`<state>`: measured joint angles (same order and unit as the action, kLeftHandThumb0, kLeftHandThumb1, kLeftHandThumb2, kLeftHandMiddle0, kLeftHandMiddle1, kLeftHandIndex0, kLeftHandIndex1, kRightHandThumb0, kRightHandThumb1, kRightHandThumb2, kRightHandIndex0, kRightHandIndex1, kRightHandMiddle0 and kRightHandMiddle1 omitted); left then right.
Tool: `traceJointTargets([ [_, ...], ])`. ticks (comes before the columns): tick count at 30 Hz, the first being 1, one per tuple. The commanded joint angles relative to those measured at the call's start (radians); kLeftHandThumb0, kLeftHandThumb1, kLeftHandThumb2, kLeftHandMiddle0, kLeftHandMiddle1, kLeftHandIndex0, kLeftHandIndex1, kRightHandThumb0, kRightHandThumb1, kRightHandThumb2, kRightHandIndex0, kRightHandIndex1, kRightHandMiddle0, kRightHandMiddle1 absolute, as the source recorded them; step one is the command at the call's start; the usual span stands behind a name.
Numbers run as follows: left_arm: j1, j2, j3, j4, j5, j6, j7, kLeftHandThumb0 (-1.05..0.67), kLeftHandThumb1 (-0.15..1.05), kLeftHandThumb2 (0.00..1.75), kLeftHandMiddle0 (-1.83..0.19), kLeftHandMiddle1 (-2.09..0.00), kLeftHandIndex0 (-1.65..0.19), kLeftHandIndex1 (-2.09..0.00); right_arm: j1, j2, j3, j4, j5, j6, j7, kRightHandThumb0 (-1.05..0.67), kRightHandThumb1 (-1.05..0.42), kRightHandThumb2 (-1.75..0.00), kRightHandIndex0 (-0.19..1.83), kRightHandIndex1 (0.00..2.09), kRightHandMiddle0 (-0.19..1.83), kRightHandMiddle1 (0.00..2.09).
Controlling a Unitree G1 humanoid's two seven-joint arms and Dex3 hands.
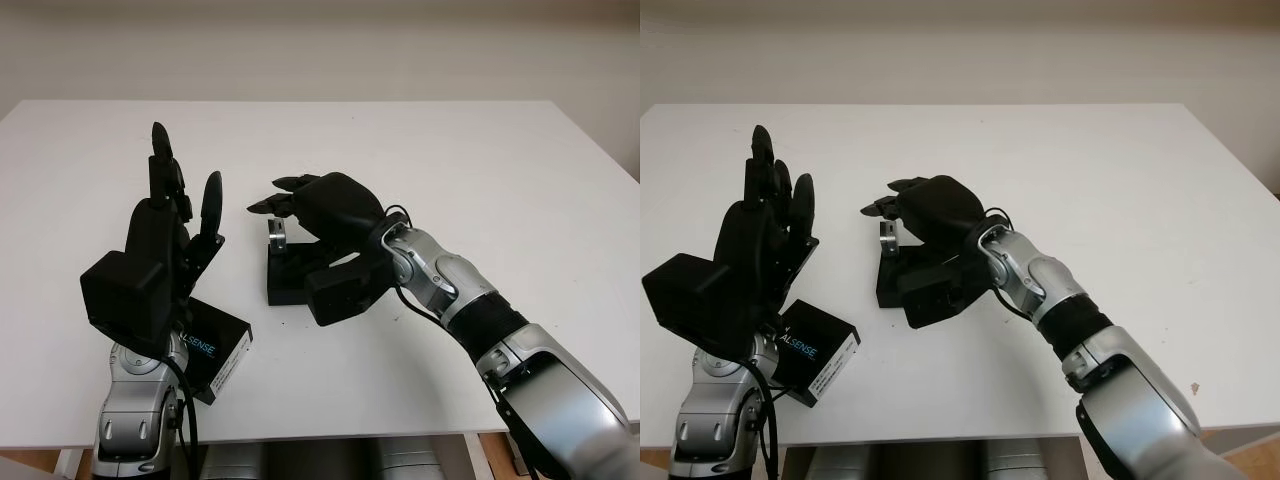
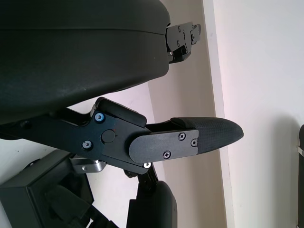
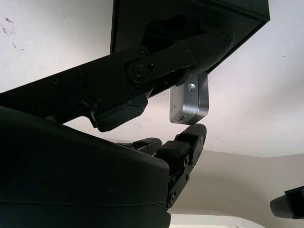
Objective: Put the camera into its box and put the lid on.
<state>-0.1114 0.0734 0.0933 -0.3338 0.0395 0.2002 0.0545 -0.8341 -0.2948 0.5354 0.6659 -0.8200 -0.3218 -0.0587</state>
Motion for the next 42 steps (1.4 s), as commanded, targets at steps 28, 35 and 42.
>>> traceJointTargets([
  [28, 0.007, 0.002, -0.012, -0.008, 0.017, 0.0, 0.004, -0.75, 1.05, 0.54, 0.19, 0.0, 0.19, 0.0, -0.078, 0.091, 0.001, 0.19, 0.052, 0.034, -0.078, -0.72, -1.02, -0.05, 0.45, 0.15, 0.48, 0.55],
  [35, 0.002, -0.004, -0.004, -0.006, 0.002, -0.005, -0.001, -0.75, 1.05, 0.52, 0.19, 0.0, 0.19, 0.0, -0.08, 0.092, 0.016, 0.2, 0.039, 0.022, -0.117, -0.67, -1.01, -0.05, 0.31, 0.68, 0.47, 0.97],
  [42, -0.001, 0.0, -0.007, -0.008, 0.009, 0.0, -0.001, -0.76, 1.05, 0.52, 0.19, 0.0, 0.19, 0.0, -0.093, 0.076, 0.051, 0.216, -0.016, 0.004, -0.203, -0.59, -1.0, -0.05, 0.23, 1.01, 0.62, 1.11],
])
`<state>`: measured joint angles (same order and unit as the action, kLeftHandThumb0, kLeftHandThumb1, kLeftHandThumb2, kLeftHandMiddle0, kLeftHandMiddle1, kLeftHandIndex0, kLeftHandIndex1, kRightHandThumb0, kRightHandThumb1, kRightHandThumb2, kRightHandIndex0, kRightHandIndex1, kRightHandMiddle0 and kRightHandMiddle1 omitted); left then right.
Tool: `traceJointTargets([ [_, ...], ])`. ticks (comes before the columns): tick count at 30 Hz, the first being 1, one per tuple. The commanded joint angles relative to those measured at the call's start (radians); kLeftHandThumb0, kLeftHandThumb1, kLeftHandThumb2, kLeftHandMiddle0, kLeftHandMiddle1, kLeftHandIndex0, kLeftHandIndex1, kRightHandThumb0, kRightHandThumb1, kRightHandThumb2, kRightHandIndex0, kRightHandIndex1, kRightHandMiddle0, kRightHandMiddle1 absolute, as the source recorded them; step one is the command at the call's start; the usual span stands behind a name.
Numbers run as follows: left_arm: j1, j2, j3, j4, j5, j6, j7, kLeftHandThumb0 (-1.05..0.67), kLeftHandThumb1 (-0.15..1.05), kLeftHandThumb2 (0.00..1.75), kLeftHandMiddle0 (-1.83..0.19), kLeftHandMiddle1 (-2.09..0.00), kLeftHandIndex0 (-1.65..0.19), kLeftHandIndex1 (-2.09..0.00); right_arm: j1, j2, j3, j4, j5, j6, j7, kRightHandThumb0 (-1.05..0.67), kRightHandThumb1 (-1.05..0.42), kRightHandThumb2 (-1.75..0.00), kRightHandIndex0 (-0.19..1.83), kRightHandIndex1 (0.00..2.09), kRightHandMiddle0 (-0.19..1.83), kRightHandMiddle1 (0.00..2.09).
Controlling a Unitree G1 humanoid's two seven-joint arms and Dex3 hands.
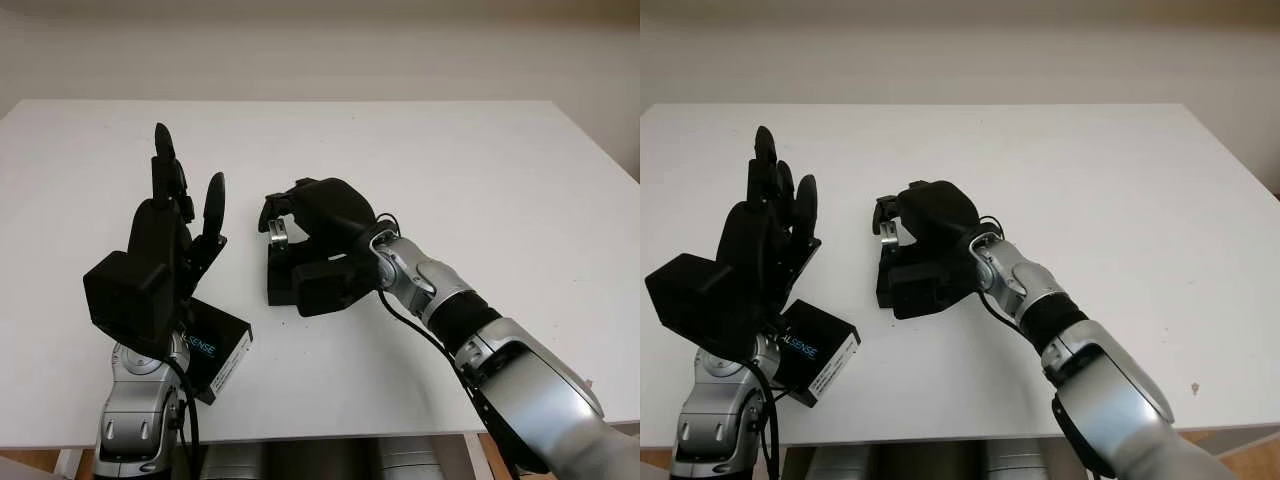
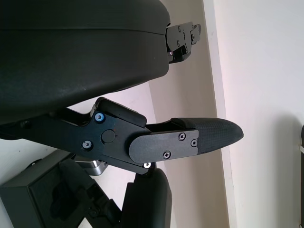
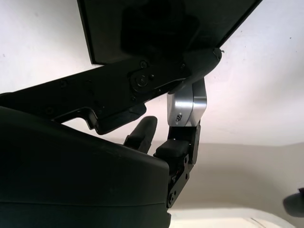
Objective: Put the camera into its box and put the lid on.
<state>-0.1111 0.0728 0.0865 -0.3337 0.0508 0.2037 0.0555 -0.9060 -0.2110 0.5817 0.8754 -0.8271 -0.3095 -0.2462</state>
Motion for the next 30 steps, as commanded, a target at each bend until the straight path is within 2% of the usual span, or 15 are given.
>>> traceJointTargets([
  [1, -0.001, 0.0, 0.0, -0.009, -0.003, 0.0, -0.003, -0.76, 1.05, 0.52, 0.19, 0.0, 0.19, 0.0, -0.023, -0.007, 0.007, 0.011, -0.011, -0.011, -0.022, -0.55, -1.0, -0.05, 0.25, 0.98, 0.61, 1.17],
  [8, 0.001, 0.001, -0.001, -0.009, 0.003, -0.001, -0.003, -0.76, 1.05, 0.52, 0.19, 0.0, 0.19, 0.0, -0.032, -0.015, 0.023, 0.009, -0.034, -0.007, -0.016, -0.48, -1.0, -0.05, 0.28, 0.86, 0.53, 1.21],
  [15, 0.002, -0.001, -0.006, -0.012, 0.01, 0.007, 0.0, -0.75, 1.05, 0.53, 0.19, 0.0, 0.19, 0.0, -0.026, -0.021, -0.009, 0.007, 0.014, -0.046, -0.011, -0.46, -0.98, -0.05, 0.32, 0.76, 0.57, 1.07],
  [17, 0.003, 0.002, -0.008, -0.011, 0.016, 0.003, 0.0, -0.74, 1.05, 0.54, 0.19, 0.0, 0.19, 0.0, -0.016, -0.011, -0.05, 0.007, 0.08, -0.065, 0.018, -0.45, -0.96, -0.05, 0.34, 0.74, 0.58, 1.09],
  [20, 0.004, 0.005, -0.008, -0.011, 0.02, 0.004, -0.002, -0.75, 1.05, 0.53, 0.19, 0.0, 0.19, 0.0, -0.004, 0.001, -0.126, -0.002, 0.21, -0.103, 0.087, -0.44, -0.97, -0.06, 0.27, 0.77, 0.48, 1.3],
  [24, 0.007, 0.004, -0.008, -0.016, 0.021, 0.005, -0.003, -0.75, 1.05, 0.54, 0.19, 0.0, 0.19, 0.0, 0.014, 0.009, -0.198, -0.027, 0.336, -0.137, 0.17, -0.45, -0.99, -0.06, 0.2, 0.78, 0.45, 1.4],
  [30, 0.008, 0.003, -0.004, -0.015, 0.018, 0.003, -0.005, -0.73, 1.05, 0.54, 0.19, 0.0, 0.19, 0.0, 0.079, 0.021, -0.292, -0.111, 0.495, -0.138, 0.276, -0.52, -0.99, -0.05, 0.2, 0.59, 0.47, 1.48],
])
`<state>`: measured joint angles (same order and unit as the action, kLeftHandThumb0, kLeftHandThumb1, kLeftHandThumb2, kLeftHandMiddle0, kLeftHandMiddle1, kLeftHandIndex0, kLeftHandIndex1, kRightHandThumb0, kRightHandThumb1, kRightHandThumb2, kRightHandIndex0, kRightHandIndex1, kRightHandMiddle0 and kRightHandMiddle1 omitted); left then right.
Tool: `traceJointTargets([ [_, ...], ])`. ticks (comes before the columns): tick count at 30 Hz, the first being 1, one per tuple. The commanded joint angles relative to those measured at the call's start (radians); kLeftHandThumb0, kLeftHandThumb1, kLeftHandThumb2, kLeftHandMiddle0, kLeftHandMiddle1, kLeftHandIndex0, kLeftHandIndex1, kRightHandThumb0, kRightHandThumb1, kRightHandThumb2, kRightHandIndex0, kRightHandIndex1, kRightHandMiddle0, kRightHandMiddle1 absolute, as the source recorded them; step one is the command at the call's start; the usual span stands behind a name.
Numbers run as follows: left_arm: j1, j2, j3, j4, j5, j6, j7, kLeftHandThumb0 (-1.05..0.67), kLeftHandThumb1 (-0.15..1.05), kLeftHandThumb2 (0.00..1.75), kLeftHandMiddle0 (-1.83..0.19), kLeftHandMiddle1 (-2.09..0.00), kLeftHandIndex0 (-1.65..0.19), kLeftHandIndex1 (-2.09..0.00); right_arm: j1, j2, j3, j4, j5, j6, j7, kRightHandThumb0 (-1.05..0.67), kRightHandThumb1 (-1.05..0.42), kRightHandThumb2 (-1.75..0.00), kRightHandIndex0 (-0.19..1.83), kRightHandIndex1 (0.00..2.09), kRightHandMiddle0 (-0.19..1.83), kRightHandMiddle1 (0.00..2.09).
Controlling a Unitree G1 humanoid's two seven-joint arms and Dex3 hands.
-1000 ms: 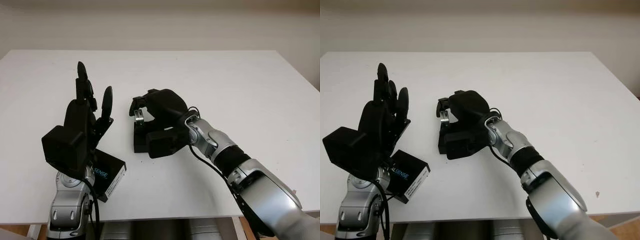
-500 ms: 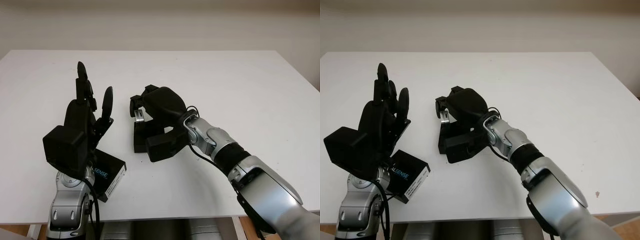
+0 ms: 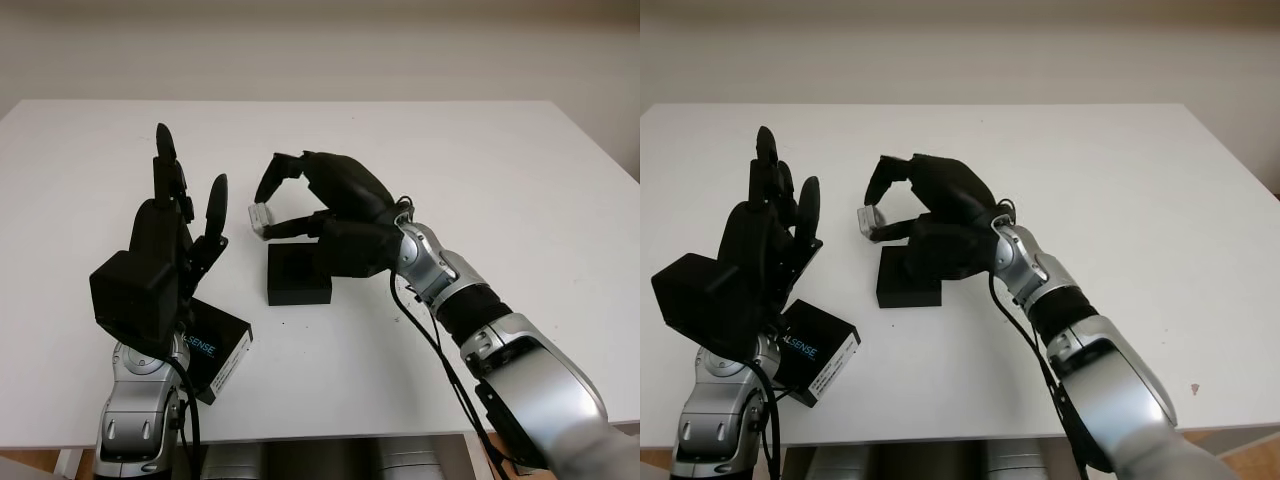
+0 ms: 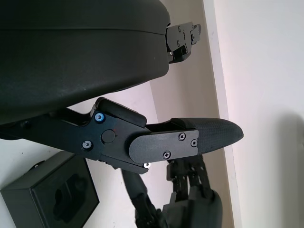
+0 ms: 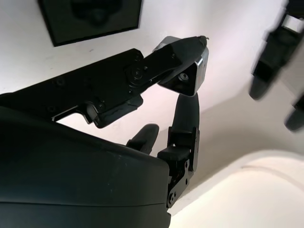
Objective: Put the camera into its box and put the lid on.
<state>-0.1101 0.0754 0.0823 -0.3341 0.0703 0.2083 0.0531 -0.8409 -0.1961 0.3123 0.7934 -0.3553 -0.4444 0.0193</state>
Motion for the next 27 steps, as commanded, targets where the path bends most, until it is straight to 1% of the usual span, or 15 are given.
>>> traceJointTargets([
  [1, 0.008, 0.001, -0.001, -0.018, 0.0, 0.003, -0.001, -0.73, 1.05, 0.54, 0.19, 0.0, 0.19, 0.0, 0.025, 0.006, -0.032, -0.041, 0.036, 0.002, 0.022, -0.53, -0.99, -0.05, 0.21, 0.57, 0.48, 1.48],
  [8, 0.01, 0.004, 0.002, -0.027, -0.004, 0.016, -0.009, -0.74, 1.05, 0.54, 0.19, 0.0, 0.19, 0.0, 0.068, -0.004, -0.06, -0.104, 0.053, 0.048, 0.075, -0.5, -0.99, -0.05, 0.27, 0.44, 0.46, 1.49],
  [14, 0.009, 0.011, 0.005, -0.02, -0.006, 0.008, -0.016, -0.75, 1.05, 0.54, 0.19, 0.0, 0.19, 0.0, 0.083, -0.013, -0.097, -0.141, 0.094, 0.082, 0.128, -0.5, -1.0, -0.06, 0.3, 0.4, 0.46, 1.5],
  [20, 0.017, 0.011, 0.006, -0.027, -0.012, 0.008, -0.02, -0.75, 1.05, 0.53, 0.19, 0.0, 0.19, 0.0, 0.111, -0.051, -0.112, -0.217, 0.091, 0.125, 0.166, -0.52, -1.0, -0.06, 0.33, 0.38, 0.49, 1.53],
  [25, 0.012, 0.006, 0.002, -0.027, -0.008, 0.017, -0.012, -0.75, 1.05, 0.53, 0.19, 0.0, 0.19, 0.0, 0.158, -0.088, -0.11, -0.331, 0.065, 0.177, 0.182, -0.48, -1.0, -0.05, 0.36, 0.37, 0.51, 1.54],
  [27, 0.011, 0.002, 0.001, -0.028, -0.009, 0.016, -0.008, -0.76, 1.05, 0.52, 0.19, 0.0, 0.19, 0.0, 0.186, -0.099, -0.113, -0.402, 0.054, 0.217, 0.189, -0.46, -0.99, -0.05, 0.38, 0.35, 0.51, 1.6],
])
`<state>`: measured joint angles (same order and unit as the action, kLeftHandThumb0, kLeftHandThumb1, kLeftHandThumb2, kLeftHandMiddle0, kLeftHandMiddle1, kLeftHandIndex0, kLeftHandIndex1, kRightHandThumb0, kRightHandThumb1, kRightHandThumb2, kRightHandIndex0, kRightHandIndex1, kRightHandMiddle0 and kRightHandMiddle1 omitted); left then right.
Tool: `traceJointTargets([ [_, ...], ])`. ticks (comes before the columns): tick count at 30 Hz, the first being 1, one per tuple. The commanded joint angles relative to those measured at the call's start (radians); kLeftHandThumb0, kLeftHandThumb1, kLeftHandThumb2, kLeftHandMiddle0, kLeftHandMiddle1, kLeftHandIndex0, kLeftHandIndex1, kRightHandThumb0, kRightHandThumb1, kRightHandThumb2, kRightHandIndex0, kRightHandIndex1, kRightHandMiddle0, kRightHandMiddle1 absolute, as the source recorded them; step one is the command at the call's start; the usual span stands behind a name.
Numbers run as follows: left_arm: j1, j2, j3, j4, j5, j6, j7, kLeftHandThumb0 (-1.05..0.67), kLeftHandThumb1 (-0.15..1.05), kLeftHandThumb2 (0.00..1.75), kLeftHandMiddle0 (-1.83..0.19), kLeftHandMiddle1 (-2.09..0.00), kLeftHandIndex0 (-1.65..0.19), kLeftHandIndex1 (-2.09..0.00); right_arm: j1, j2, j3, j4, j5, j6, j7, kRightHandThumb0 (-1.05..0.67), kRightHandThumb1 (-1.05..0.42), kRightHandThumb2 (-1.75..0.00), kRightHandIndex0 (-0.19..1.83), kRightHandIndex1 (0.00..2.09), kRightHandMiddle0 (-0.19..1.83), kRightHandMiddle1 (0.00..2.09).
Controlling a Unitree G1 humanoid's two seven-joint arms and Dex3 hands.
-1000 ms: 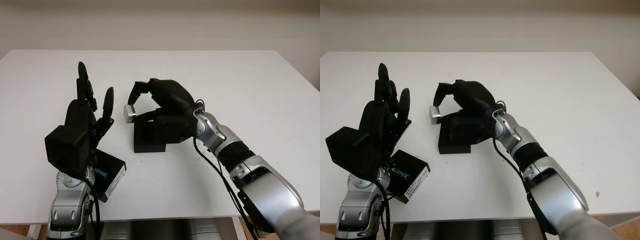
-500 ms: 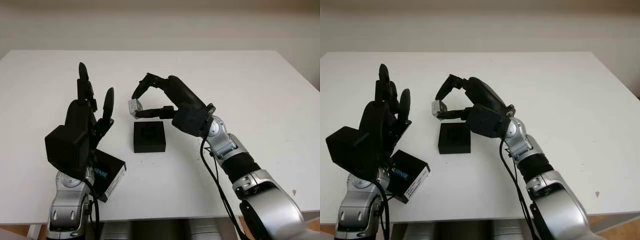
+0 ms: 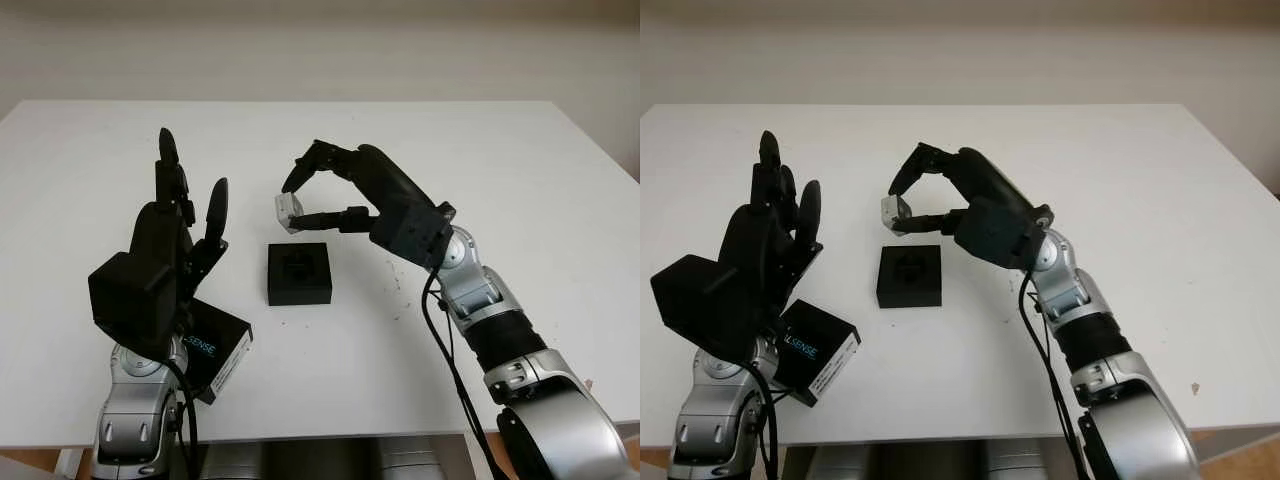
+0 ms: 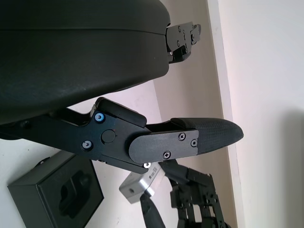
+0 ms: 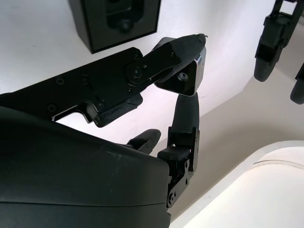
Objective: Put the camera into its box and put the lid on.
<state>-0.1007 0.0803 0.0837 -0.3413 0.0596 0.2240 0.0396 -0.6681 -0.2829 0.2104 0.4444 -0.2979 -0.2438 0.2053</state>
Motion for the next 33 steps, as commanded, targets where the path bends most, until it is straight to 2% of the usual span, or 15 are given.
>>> traceJointTargets([
  [1, 0.0, -0.004, -0.001, -0.019, 0.002, -0.002, 0.006, -0.77, 1.05, 0.52, 0.19, 0.0, 0.19, 0.0, 0.026, -0.017, -0.011, -0.089, -0.01, 0.04, 0.007, -0.46, -0.99, -0.05, 0.38, 0.34, 0.51, 1.62],
  [9, -0.01, -0.022, -0.004, -0.014, -0.01, 0.004, 0.013, -0.75, 1.05, 0.53, 0.19, 0.0, 0.19, 0.0, 0.107, -0.051, -0.005, -0.32, -0.081, 0.217, 0.04, -0.43, -0.98, -0.05, 0.44, 0.32, 0.46, 1.71],
  [17, -0.02, -0.037, -0.008, -0.008, -0.02, 0.002, 0.021, -0.75, 1.05, 0.51, 0.19, 0.0, 0.19, 0.0, 0.153, -0.058, 0.01, -0.443, -0.134, 0.339, 0.081, -0.39, -0.99, -0.05, 0.48, 0.29, 0.42, 1.83],
  [24, -0.021, -0.037, -0.011, -0.004, -0.015, -0.001, 0.022, -0.76, 1.05, 0.52, 0.19, 0.0, 0.19, 0.0, 0.143, -0.066, 0.039, -0.423, -0.172, 0.375, 0.118, -0.41, -1.01, -0.06, 0.48, 0.25, 0.4, 1.8],
  [33, -0.021, -0.039, -0.01, 0.002, -0.015, -0.013, 0.027, -0.76, 1.05, 0.52, 0.19, 0.0, 0.19, 0.0, 0.113, -0.053, 0.052, -0.331, -0.153, 0.346, 0.118, -0.43, -1.02, -0.05, 0.51, 0.22, 0.45, 1.72],
])
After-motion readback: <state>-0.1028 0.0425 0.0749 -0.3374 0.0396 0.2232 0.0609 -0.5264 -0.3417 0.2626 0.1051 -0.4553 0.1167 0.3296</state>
